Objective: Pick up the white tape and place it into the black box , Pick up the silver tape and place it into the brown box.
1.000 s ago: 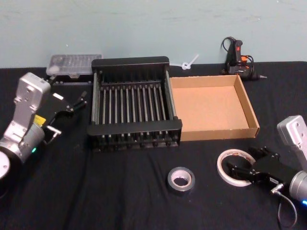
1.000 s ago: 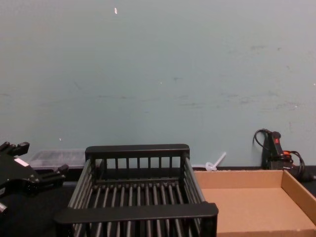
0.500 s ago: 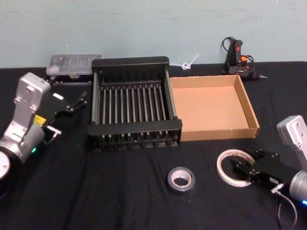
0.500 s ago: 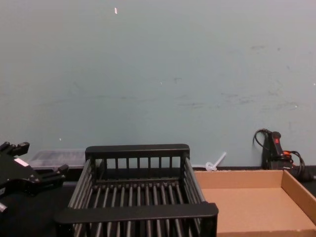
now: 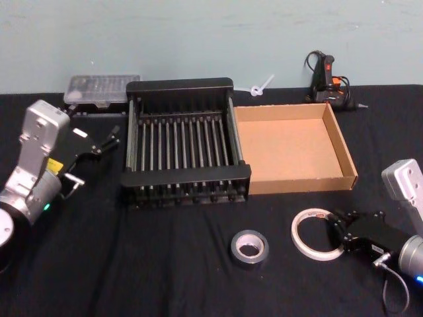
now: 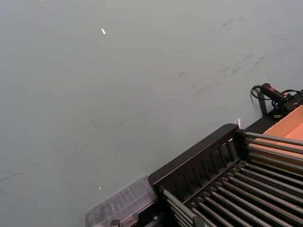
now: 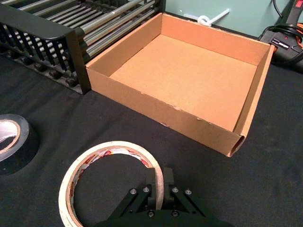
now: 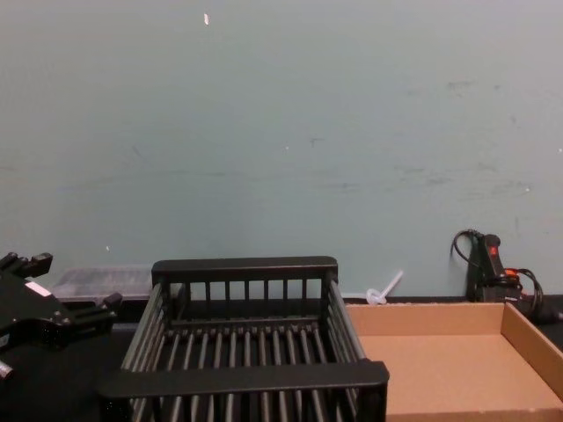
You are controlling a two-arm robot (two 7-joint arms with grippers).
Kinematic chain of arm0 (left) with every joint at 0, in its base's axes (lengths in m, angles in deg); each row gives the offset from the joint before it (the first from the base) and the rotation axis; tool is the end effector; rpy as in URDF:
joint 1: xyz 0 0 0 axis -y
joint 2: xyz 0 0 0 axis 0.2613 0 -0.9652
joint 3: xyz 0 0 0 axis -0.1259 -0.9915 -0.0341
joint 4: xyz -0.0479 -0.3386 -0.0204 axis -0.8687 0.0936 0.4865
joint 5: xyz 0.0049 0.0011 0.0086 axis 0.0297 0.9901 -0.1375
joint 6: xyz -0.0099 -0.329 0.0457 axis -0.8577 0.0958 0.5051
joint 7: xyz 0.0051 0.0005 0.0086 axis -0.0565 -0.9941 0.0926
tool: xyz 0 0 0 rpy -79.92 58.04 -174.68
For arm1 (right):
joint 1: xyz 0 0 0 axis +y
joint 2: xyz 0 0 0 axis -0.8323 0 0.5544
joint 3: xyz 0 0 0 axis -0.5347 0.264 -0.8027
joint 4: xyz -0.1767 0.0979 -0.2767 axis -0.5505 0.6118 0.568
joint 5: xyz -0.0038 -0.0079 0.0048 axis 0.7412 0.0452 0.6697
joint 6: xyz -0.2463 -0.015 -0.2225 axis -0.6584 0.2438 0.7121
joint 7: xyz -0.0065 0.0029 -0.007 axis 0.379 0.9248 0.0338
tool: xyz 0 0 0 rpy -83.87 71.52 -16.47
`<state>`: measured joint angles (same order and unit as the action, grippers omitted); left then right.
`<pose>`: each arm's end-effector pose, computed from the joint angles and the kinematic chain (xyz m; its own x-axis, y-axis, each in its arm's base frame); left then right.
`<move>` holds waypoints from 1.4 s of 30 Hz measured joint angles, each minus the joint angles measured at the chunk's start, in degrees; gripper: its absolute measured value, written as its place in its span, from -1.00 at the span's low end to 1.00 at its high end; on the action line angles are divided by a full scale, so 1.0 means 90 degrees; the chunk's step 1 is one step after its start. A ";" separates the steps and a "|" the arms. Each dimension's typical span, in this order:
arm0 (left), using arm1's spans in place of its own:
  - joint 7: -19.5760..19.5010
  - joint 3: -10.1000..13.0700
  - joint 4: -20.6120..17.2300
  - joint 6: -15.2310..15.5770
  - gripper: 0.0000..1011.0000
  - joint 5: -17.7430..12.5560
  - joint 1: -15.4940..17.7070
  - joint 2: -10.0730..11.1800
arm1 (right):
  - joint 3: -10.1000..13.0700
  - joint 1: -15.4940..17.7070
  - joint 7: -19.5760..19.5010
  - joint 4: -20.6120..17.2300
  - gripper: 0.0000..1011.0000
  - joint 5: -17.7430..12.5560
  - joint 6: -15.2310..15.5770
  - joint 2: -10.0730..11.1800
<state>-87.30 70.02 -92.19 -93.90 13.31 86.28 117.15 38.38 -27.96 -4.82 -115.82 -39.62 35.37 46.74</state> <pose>0.3888 0.1063 -0.3490 0.2924 0.8803 0.3736 -0.9552 0.2874 0.0705 0.3097 -0.1113 -0.3593 0.5548 -0.8293 0.0666 0.7533 0.4668 -0.4633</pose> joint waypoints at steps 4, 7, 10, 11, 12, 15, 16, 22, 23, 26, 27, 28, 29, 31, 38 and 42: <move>0.0000 0.0000 0.0000 0.0000 0.98 0.0000 0.0000 0.0000 | 0.0000 0.0000 0.0000 0.0000 -0.81 0.0000 0.0000 0.0000; 0.0000 0.0000 0.0000 0.0000 0.98 0.0000 0.0000 0.0000 | 0.0000 0.0000 0.0000 0.0000 -0.81 0.0000 0.0000 0.0000; 0.0000 0.0000 0.0000 0.0000 0.98 0.0000 0.0000 0.0000 | 0.0000 0.0000 0.0000 0.0000 -0.81 0.0000 0.0000 0.0000; 0.0000 0.0000 0.0000 0.0000 0.98 0.0000 0.0000 0.0000 | 0.0000 0.0000 0.0000 0.0000 -0.81 0.0000 -0.0001 0.0000; 0.0000 0.0000 0.0000 0.0000 0.98 0.0000 0.0000 0.0000 | 0.0000 0.0000 0.0000 0.0000 -0.81 0.0000 -0.0001 0.0000; 0.0000 0.0000 0.0000 0.0000 0.98 0.0000 0.0000 0.0000 | 0.0000 0.0000 0.0000 0.0000 -0.81 0.0000 0.0000 0.0000; 0.0000 0.0000 0.0000 0.0000 0.98 0.0000 0.0000 0.0000 | 0.0000 0.0000 0.0000 0.0000 -0.81 0.0000 -0.0001 0.0000; 0.0000 0.0000 0.0000 0.0000 0.98 0.0000 0.0000 0.0000 | -0.0023 0.0031 0.0098 -0.0070 -0.81 -0.0005 -0.0191 0.0074; 0.0000 0.0000 0.0000 0.0000 0.98 0.0000 0.0000 0.0000 | -0.0020 0.0037 0.0113 -0.0087 -0.81 -0.0016 -0.0217 0.0083; 0.0000 0.0000 0.0000 0.0000 0.98 0.0000 0.0000 0.0000 | 0.0016 0.0066 0.0173 -0.0181 -0.81 -0.0110 -0.0323 0.0112; 0.0000 0.0000 0.0000 0.0000 0.98 0.0000 0.0000 0.0000 | 0.0023 0.0068 0.0188 -0.0203 -0.81 -0.0132 -0.0351 0.0118; 0.0000 0.0000 0.0000 0.0000 0.98 0.0000 0.0000 0.0000 | 0.0033 0.0069 0.0197 -0.0221 -0.81 -0.0152 -0.0377 0.0123; 0.0000 0.0000 0.0000 0.0000 0.98 0.0000 0.0000 0.0000 | 0.0040 0.0068 0.0208 -0.0237 -0.81 -0.0173 -0.0406 0.0127; 0.0000 0.0000 0.0000 0.0000 0.98 0.0000 0.0000 0.0000 | 0.0059 0.0052 0.0229 -0.0285 -0.81 -0.0231 -0.0495 0.0128; 0.0000 0.0000 0.0000 0.0000 0.98 0.0000 0.0000 0.0000 | 0.0068 -0.0166 0.0212 -0.0351 -0.81 -0.0333 -0.0677 0.0055; 0.0000 0.0000 0.0001 0.0000 0.98 0.0000 0.0000 0.0000 | 0.0012 -0.0363 0.0177 -0.0303 -0.81 -0.0348 -0.0763 -0.0030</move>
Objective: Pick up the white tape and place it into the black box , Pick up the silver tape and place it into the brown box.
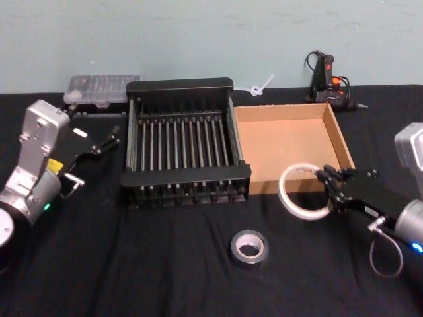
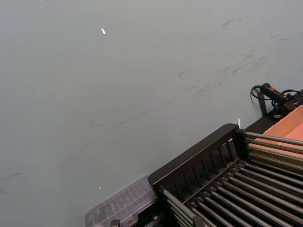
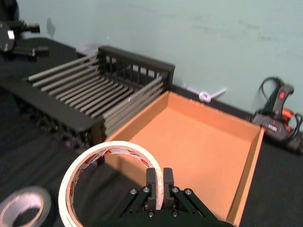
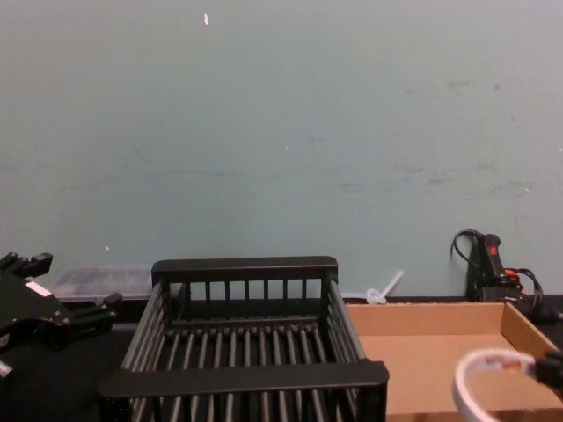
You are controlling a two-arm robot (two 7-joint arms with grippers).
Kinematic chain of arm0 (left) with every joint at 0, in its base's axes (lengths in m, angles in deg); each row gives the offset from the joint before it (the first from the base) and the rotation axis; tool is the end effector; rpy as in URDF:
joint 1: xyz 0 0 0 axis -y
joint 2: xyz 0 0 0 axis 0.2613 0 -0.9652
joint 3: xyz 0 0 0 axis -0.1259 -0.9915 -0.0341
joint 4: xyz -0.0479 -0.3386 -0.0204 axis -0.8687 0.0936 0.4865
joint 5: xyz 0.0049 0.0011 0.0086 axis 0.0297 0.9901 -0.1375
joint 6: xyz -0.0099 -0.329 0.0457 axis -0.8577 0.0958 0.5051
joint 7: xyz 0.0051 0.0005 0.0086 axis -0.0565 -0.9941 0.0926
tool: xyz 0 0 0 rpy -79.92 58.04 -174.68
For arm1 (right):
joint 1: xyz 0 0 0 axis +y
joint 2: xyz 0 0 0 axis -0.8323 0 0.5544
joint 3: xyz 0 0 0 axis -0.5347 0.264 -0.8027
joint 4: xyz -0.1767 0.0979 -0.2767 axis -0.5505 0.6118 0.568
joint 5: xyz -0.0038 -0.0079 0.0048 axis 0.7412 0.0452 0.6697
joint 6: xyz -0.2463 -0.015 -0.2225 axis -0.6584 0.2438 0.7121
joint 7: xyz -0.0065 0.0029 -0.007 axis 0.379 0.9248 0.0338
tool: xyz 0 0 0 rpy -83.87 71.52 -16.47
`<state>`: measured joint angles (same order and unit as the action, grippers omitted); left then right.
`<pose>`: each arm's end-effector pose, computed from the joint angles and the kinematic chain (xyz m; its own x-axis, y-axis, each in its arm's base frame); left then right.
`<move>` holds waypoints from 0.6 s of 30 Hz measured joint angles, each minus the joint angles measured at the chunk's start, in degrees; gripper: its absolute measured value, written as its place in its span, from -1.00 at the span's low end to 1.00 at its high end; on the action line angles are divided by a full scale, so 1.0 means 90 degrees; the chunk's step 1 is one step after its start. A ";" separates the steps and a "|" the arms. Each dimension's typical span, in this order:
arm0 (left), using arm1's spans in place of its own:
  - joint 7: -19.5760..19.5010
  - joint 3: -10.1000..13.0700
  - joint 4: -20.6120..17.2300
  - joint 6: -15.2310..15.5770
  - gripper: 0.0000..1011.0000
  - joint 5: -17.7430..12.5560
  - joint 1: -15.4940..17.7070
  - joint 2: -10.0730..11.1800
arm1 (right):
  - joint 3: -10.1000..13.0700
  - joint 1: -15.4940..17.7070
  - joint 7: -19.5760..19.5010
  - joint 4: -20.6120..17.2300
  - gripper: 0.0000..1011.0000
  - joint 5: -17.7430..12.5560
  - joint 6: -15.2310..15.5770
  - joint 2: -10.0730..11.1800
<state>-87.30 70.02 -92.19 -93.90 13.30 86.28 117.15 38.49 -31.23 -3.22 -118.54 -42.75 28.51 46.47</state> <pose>0.3888 0.1063 -0.3490 0.2924 0.8802 0.3738 -0.9552 0.2874 0.0705 0.3300 -0.1016 -0.3261 0.5937 -0.7995 0.0911 0.7891 0.5562 -0.2608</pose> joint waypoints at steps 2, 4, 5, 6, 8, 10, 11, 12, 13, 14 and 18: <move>0.0000 0.0000 0.0000 0.0000 0.98 0.0000 0.0000 0.0000 | -0.0051 -0.0157 -0.0031 0.0061 -0.81 0.0005 -0.0041 -0.0065; 0.0000 0.0000 0.0000 0.0000 0.98 0.0000 0.0000 0.0000 | -0.0090 -0.0265 -0.0046 0.0110 -0.81 0.0021 -0.0067 -0.0113; 0.0000 0.0000 0.0000 0.0000 0.98 0.0000 0.0000 0.0000 | -0.0134 -0.0383 -0.0070 0.0174 -0.81 0.0055 -0.0095 -0.0163; 0.0000 0.0000 0.0000 0.0000 0.98 0.0000 0.0000 0.0000 | -0.0158 -0.0439 -0.0082 0.0206 -0.81 0.0075 -0.0110 -0.0187; 0.0000 0.0000 0.0000 0.0000 0.98 0.0000 0.0000 0.0000 | -0.0239 -0.0627 -0.0106 0.0317 -0.81 0.0149 -0.0153 -0.0267; 0.0000 0.0000 0.0000 0.0000 0.98 0.0000 0.0000 0.0000 | -0.0319 -0.0801 -0.0125 0.0440 -0.81 0.0223 -0.0181 -0.0348; 0.0000 0.0000 -0.0001 0.0000 0.98 0.0000 0.0000 0.0000 | -0.0348 -0.0862 -0.0128 0.0486 -0.81 0.0250 -0.0188 -0.0376; 0.0000 0.0000 0.0000 0.0000 0.98 0.0000 0.0000 0.0000 | -0.0376 -0.0924 -0.0131 0.0532 -0.81 0.0280 -0.0192 -0.0401; 0.0000 0.0000 0.0000 0.0000 0.98 0.0000 0.0000 0.0000 | -0.0406 -0.0986 -0.0134 0.0576 -0.81 0.0309 -0.0195 -0.0426; 0.0000 0.0000 -0.0001 0.0000 0.98 0.0000 0.0000 0.0000 | -0.0467 -0.1109 -0.0135 0.0670 -0.81 0.0364 -0.0198 -0.0479; 0.0000 0.0000 0.0000 0.0000 0.98 0.0000 0.0000 0.0000 | -0.0629 -0.1410 -0.0130 0.0920 -0.81 0.0529 -0.0209 -0.0599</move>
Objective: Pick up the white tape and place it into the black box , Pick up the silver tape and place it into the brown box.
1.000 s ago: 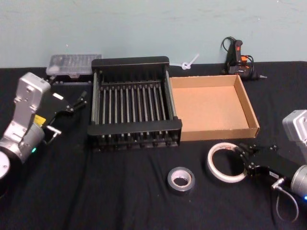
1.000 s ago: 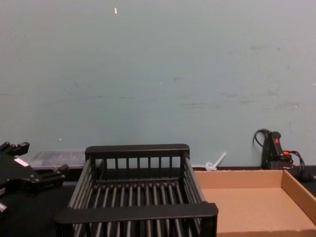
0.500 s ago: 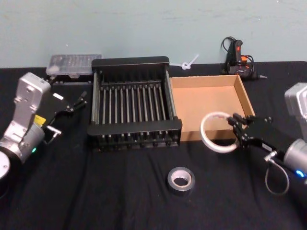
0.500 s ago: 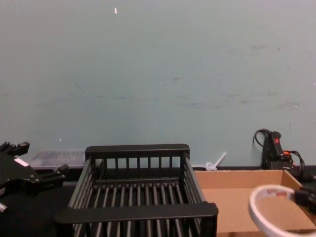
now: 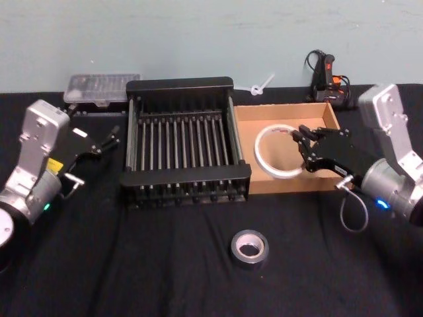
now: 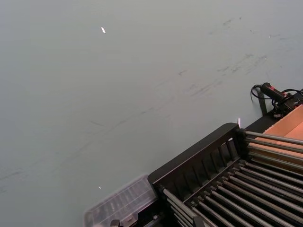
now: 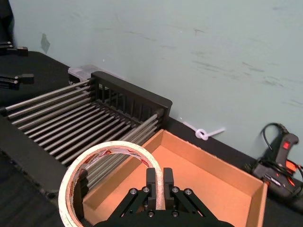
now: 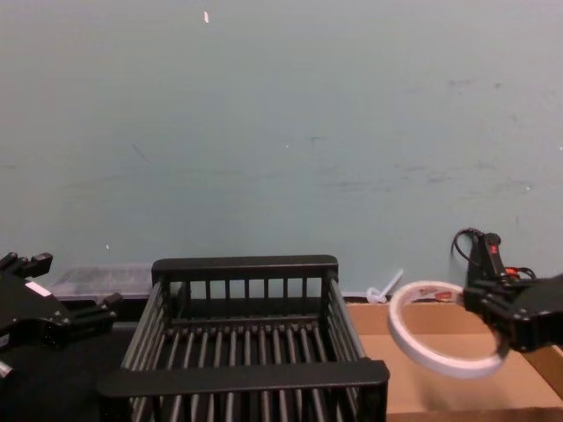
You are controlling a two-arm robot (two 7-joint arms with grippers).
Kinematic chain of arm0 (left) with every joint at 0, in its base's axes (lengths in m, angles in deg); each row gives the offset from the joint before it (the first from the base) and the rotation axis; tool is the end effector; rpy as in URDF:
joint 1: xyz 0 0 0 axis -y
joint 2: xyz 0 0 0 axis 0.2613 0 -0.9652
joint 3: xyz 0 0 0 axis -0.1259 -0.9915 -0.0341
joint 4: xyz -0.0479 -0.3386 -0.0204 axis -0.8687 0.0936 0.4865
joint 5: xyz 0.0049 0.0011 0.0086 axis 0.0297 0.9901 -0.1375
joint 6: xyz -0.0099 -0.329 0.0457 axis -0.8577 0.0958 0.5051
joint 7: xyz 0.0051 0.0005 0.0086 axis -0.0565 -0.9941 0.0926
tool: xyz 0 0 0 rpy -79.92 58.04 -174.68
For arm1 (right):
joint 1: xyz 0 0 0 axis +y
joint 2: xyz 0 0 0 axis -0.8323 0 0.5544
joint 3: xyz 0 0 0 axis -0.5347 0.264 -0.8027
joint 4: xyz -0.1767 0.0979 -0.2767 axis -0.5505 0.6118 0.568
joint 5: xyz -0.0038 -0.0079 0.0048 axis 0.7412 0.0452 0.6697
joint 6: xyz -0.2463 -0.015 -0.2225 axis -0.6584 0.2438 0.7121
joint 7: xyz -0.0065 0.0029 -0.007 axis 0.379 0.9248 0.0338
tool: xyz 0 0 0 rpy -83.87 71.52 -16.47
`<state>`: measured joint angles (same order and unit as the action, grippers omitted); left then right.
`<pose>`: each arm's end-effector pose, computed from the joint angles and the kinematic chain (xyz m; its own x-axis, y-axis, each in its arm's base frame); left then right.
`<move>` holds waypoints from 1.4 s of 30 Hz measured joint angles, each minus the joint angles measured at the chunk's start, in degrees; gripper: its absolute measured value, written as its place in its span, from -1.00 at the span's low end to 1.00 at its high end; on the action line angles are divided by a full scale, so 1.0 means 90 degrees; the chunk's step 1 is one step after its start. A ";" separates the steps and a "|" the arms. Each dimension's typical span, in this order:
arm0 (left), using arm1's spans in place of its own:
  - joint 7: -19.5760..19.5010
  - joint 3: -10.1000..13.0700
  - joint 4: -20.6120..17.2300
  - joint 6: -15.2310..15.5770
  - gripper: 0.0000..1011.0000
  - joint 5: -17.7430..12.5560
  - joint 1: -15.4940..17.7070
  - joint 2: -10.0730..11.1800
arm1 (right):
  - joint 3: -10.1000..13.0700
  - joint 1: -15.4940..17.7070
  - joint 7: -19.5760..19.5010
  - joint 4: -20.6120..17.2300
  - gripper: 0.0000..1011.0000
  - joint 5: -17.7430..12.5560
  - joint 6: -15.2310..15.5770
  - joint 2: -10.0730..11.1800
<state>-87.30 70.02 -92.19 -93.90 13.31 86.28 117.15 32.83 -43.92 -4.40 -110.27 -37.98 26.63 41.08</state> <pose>0.3888 0.1063 -0.3490 0.2924 0.8803 0.3736 -0.9552 0.2874 0.0705 0.3965 -0.0632 -0.3131 0.5903 -0.7889 0.1709 0.8056 0.5625 -0.1857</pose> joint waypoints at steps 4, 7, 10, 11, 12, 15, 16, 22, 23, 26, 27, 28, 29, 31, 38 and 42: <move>0.0000 0.0000 0.0000 0.0000 0.98 0.0000 0.0000 0.0000 | -0.0151 -0.0264 0.0028 0.0253 -0.81 0.0141 -0.0014 -0.0127; 0.0000 0.0000 0.0000 0.0000 0.98 0.0000 0.0000 0.0000 | -0.0245 -0.0450 0.0052 0.0437 -0.81 0.0229 -0.0031 -0.0230; 0.0000 0.0000 0.0000 0.0000 0.98 0.0000 0.0000 0.0000 | -0.0337 -0.0633 0.0081 0.0617 -0.81 0.0300 -0.0041 -0.0345; 0.0000 0.0000 0.0000 0.0000 0.98 0.0000 0.0000 0.0000 | -0.0356 -0.0675 0.0089 0.0655 -0.81 0.0315 -0.0046 -0.0373; 0.0000 0.0000 0.0000 0.0000 0.98 0.0000 0.0000 0.0000 | -0.0389 -0.0759 0.0098 0.0737 -0.81 0.0341 -0.0054 -0.0422; 0.0000 0.0000 0.0000 0.0000 0.98 0.0000 0.0000 0.0000 | -0.0456 -0.0941 0.0128 0.0912 -0.81 0.0389 -0.0054 -0.0534; 0.0000 0.0000 0.0000 0.0000 0.98 0.0000 0.0000 0.0000 | -0.0475 -0.0990 0.0131 0.0953 -0.81 0.0404 -0.0054 -0.0565; 0.0000 0.0000 0.0000 0.0000 0.98 0.0000 -0.0001 0.0000 | -0.0642 -0.1342 0.0140 0.1327 -0.81 0.0555 -0.0047 -0.0784; 0.0000 0.0000 0.0000 0.0000 0.98 0.0000 0.0000 0.0000 | -0.0662 -0.1380 0.0140 0.1371 -0.81 0.0577 -0.0047 -0.0811; 0.0000 0.0000 0.0000 0.0000 0.98 0.0000 0.0000 0.0000 | -0.0727 -0.1502 0.0140 0.1510 -0.81 0.0650 -0.0047 -0.0897; 0.0000 0.0000 0.0000 0.0000 0.98 0.0000 0.0000 0.0000 | -0.0772 -0.1581 0.0141 0.1608 -0.81 0.0694 -0.0047 -0.0955; 0.0000 0.0000 0.0000 0.0000 0.98 0.0000 0.0000 0.0000 | -0.0814 -0.1653 0.0143 0.1698 -0.81 0.0734 -0.0048 -0.1012; 0.0000 0.0000 0.0000 0.0000 0.98 0.0000 0.0000 0.0000 | -0.0814 -0.1653 0.0143 0.1698 -0.81 0.0734 -0.0048 -0.1012; 0.0000 0.0000 0.0000 0.0000 0.98 0.0000 -0.0001 0.0000 | -0.0890 -0.1791 0.0151 0.1877 -0.81 0.0808 -0.0051 -0.1117; 0.0000 0.0000 0.0000 0.0000 0.98 0.0000 0.0000 0.0000 | -0.1047 -0.2036 0.0229 0.2186 -0.81 0.0952 -0.0101 -0.1329; 0.0000 0.0000 0.0000 0.0000 0.98 0.0000 0.0000 0.0000 | -0.1132 -0.2152 0.0276 0.2345 -0.81 0.1009 -0.0137 -0.1446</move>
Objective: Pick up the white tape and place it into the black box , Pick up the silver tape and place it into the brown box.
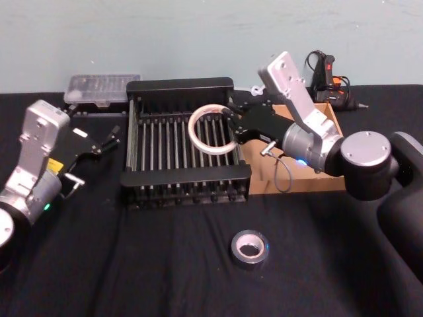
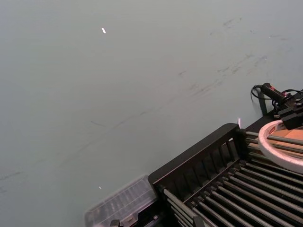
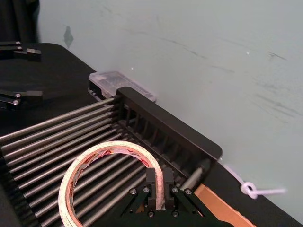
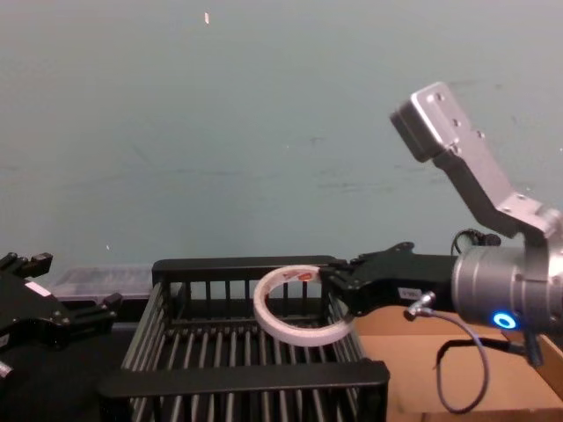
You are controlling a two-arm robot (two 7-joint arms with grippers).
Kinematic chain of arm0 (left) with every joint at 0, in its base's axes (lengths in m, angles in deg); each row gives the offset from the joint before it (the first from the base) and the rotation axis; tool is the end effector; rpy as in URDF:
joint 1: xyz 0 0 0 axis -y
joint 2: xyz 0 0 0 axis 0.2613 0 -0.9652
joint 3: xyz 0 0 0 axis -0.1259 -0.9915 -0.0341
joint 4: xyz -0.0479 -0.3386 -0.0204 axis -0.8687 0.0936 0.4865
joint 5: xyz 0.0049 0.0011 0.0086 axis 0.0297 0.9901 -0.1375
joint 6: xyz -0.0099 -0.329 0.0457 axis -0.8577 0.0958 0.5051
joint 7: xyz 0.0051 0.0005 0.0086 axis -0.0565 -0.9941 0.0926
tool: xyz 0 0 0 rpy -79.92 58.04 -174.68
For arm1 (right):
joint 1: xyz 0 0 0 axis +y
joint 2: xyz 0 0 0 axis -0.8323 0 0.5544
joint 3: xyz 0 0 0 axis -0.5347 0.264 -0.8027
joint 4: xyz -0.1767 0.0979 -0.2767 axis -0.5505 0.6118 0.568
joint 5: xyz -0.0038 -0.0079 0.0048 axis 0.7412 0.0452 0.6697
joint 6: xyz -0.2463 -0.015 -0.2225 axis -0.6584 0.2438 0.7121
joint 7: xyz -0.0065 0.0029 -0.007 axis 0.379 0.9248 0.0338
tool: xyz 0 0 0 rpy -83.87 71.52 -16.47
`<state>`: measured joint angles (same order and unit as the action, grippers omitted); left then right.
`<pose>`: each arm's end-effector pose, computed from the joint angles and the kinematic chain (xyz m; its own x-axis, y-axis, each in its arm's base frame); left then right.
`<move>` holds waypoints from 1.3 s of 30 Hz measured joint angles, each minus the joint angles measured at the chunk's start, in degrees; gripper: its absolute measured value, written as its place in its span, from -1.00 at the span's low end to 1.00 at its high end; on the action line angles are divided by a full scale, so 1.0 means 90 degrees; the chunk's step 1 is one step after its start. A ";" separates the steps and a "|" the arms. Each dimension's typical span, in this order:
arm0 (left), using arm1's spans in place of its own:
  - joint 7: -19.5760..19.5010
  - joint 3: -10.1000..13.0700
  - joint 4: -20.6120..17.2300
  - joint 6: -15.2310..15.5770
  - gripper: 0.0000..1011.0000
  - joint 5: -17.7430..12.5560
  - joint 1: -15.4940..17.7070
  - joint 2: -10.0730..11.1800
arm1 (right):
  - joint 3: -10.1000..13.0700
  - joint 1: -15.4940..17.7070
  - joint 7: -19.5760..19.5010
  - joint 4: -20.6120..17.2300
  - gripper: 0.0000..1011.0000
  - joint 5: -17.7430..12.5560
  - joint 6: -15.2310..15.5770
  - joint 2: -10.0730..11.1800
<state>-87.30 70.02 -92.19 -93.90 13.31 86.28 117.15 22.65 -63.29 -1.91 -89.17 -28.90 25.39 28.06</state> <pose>0.3888 0.1063 -0.3490 0.2924 0.8803 0.3736 -0.9552 0.2874 0.0705 0.4973 0.0381 -0.3045 0.6816 -0.6901 0.2435 0.7318 0.6423 -0.2279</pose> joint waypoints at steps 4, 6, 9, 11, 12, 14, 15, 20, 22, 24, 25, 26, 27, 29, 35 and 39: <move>0.0000 0.0000 0.0000 0.0000 0.98 0.0000 0.0000 0.0000 | -0.0059 -0.0086 0.0019 0.0123 -0.81 0.0047 -0.0045 -0.0092; 0.0000 0.0000 0.0000 0.0000 0.98 0.0000 0.0000 0.0000 | -0.0078 -0.0127 0.0024 0.0200 -0.81 0.0068 -0.0065 -0.0140; 0.0000 0.0000 0.0000 0.0000 0.98 0.0000 0.0000 0.0000 | -0.0083 -0.0140 0.0025 0.0218 -0.81 0.0074 -0.0071 -0.0149; 0.0000 0.0000 0.0000 0.0000 0.98 0.0000 0.0000 0.0000 | -0.0083 -0.0140 0.0025 0.0214 -0.81 0.0074 -0.0071 -0.0147; 0.0000 0.0000 0.0000 0.0000 0.98 0.0000 0.0000 0.0000 | -0.0083 -0.0140 0.0025 0.0213 -0.81 0.0074 -0.0071 -0.0145; 0.0000 0.0000 0.0000 0.0000 0.98 0.0000 0.0000 0.0000 | -0.0082 -0.0137 0.0025 0.0206 -0.81 0.0074 -0.0071 -0.0141; 0.0000 0.0000 0.0000 0.0000 0.98 0.0000 0.0000 0.0000 | -0.0082 -0.0135 0.0025 0.0203 -0.81 0.0074 -0.0070 -0.0140; 0.0000 0.0000 0.0000 0.0000 0.98 0.0000 0.0000 0.0000 | -0.0080 -0.0127 0.0025 0.0190 -0.81 0.0074 -0.0067 -0.0134; 0.0000 0.0000 0.0000 0.0000 0.98 0.0000 0.0000 0.0000 | -0.0079 -0.0125 0.0025 0.0187 -0.77 0.0073 -0.0066 -0.0132; 0.0000 0.0000 0.0000 0.0000 0.98 0.0000 0.0000 0.0000 | -0.0077 -0.0123 0.0024 0.0184 -0.67 0.0073 -0.0065 -0.0131; 0.0000 0.0000 0.0000 0.0000 0.98 0.0000 0.0000 0.0000 | -0.0077 -0.0122 0.0024 0.0181 -0.56 0.0073 -0.0064 -0.0130; 0.0000 0.0000 0.0000 0.0000 0.98 0.0000 0.0000 0.0000 | -0.0077 -0.0122 0.0024 0.0181 -0.54 0.0073 -0.0064 -0.0130; 0.0000 0.0000 0.0000 0.0000 0.98 0.0000 0.0000 0.0000 | -0.0076 -0.0122 0.0023 0.0179 -0.49 0.0073 -0.0064 -0.0130; 0.0000 0.0000 0.0000 0.0000 0.98 0.0000 0.0000 0.0000 | -0.0074 -0.0121 0.0023 0.0177 -0.33 0.0072 -0.0062 -0.0128; 0.0000 0.0000 0.0000 0.0000 0.98 0.0000 0.0000 0.0000 | -0.0072 -0.0117 0.0021 0.0173 0.06 0.0071 -0.0059 -0.0125; 0.0000 0.0000 0.0000 0.0000 0.98 0.0000 0.0000 0.0000 | -0.0071 -0.0115 0.0020 0.0170 0.30 0.0069 -0.0056 -0.0123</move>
<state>-87.30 70.02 -92.19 -93.90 13.31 86.28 117.15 22.00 -64.32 -1.73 -87.63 -28.28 24.89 26.95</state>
